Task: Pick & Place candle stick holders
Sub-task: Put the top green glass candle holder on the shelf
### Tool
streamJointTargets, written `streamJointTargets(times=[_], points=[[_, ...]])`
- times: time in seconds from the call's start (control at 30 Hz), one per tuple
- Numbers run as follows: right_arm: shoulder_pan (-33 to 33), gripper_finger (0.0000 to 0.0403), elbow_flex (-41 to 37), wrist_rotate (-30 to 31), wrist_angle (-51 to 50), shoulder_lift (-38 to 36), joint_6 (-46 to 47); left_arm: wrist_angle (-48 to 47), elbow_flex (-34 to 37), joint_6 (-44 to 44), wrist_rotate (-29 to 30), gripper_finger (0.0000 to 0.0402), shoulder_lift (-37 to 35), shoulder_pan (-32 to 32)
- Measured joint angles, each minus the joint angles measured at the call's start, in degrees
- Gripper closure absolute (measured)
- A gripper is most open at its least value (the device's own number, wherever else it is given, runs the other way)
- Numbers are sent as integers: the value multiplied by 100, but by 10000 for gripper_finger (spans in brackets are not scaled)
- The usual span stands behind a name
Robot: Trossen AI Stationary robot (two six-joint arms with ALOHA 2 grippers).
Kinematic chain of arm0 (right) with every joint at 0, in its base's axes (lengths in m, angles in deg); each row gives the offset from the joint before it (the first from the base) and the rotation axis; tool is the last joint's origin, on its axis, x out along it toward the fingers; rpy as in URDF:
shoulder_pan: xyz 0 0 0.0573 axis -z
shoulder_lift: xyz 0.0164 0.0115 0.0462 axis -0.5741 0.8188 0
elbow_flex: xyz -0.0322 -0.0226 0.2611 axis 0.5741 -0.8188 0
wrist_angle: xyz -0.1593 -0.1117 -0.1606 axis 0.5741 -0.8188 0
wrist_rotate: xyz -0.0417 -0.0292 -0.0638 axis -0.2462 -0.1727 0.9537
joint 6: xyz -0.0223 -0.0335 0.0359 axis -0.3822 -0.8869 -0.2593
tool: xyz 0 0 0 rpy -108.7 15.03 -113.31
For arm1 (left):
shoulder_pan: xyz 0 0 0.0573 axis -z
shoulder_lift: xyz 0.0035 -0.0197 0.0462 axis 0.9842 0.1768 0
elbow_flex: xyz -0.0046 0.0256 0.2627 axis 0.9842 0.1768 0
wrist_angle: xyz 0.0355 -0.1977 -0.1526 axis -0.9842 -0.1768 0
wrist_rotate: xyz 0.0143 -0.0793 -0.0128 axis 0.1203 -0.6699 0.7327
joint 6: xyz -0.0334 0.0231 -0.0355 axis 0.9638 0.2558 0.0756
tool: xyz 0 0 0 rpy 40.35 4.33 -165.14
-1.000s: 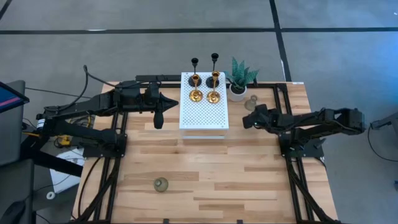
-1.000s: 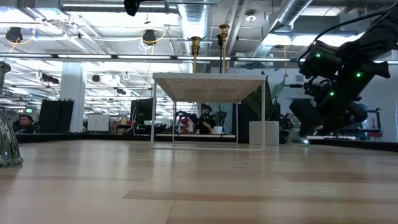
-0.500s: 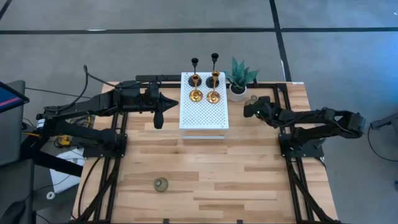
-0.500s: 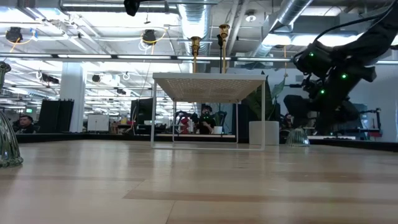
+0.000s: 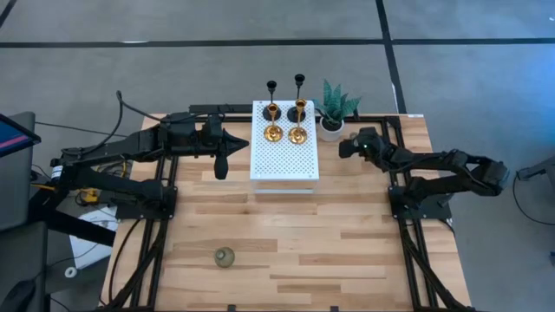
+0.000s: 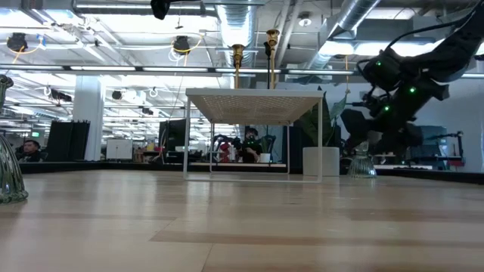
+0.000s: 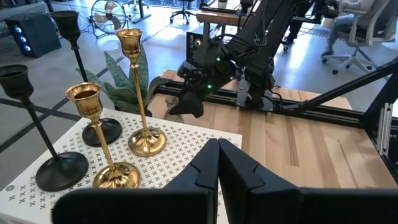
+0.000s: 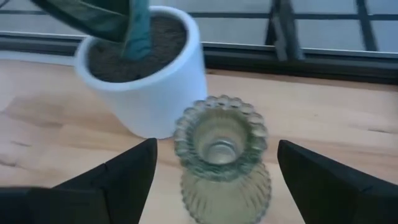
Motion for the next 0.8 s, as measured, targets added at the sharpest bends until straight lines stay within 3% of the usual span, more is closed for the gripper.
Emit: streamJointTargets(times=[0.37,0.8], points=[[205,86,0,-586,663,629,-325,0,-1,-9,1,394,0,0],[203,108,0,-490,1487,1329,-326,0,-1,-9,0,394,0,0]])
